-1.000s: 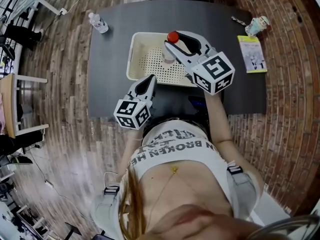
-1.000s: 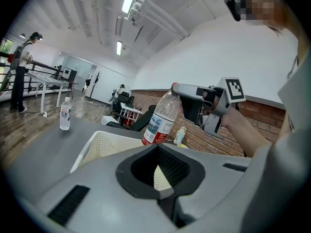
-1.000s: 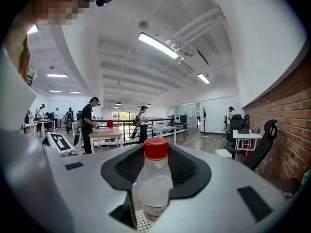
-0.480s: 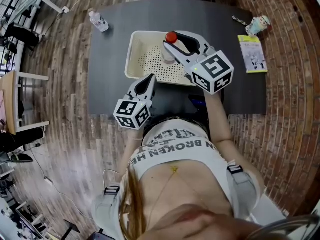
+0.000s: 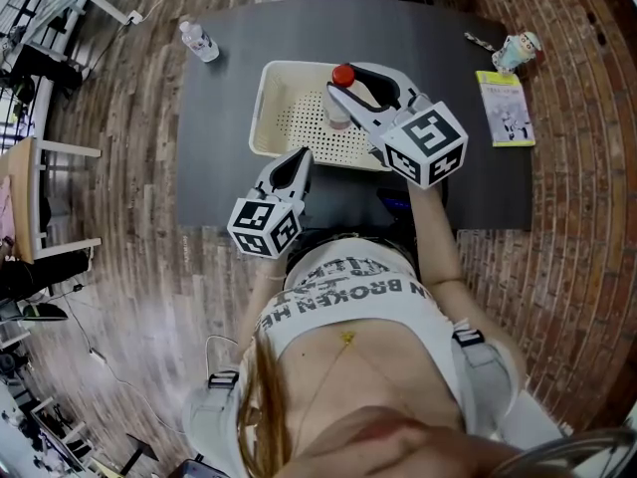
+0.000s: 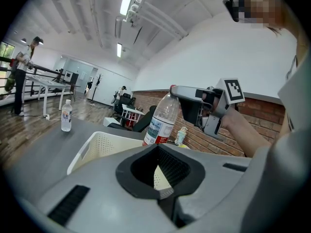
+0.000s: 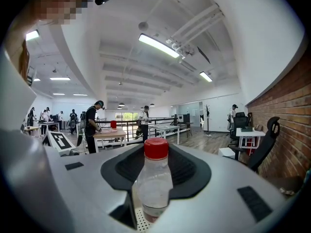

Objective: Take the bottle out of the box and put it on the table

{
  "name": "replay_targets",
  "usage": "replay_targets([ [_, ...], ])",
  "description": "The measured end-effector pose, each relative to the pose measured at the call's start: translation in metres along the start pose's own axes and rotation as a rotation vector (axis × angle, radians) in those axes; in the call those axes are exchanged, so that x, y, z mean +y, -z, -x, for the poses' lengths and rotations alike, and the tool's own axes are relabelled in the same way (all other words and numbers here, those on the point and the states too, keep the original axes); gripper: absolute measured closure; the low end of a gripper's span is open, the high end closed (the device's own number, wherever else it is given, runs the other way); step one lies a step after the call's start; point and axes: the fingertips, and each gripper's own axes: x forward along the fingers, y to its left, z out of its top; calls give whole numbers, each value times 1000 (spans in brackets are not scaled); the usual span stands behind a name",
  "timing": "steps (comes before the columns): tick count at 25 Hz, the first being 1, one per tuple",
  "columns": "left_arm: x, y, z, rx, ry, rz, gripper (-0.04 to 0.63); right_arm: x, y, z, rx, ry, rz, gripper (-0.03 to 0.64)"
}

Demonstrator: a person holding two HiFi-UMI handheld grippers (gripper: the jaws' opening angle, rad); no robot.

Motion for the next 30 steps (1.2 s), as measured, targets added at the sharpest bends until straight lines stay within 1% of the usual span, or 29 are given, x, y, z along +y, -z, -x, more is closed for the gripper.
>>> replay_targets([
  [4,-3,2,-1,2,-1,-2,592,-6,1,8,-3,15,-3,469],
  [9,-10,7,-5,13,3,-6,592,-23,6,29,-9,63,-16,468],
  [14,-21,12,-11,27,13,-6,592,-46,12,59,2,135,-27,469],
  [21,-43,20,-25,43,36,-12,592,-88,27,117,25,261,-38,469],
  [30,-59,29,-39,44,31,-3,592,-132,43,177,42,387,-55,469],
])
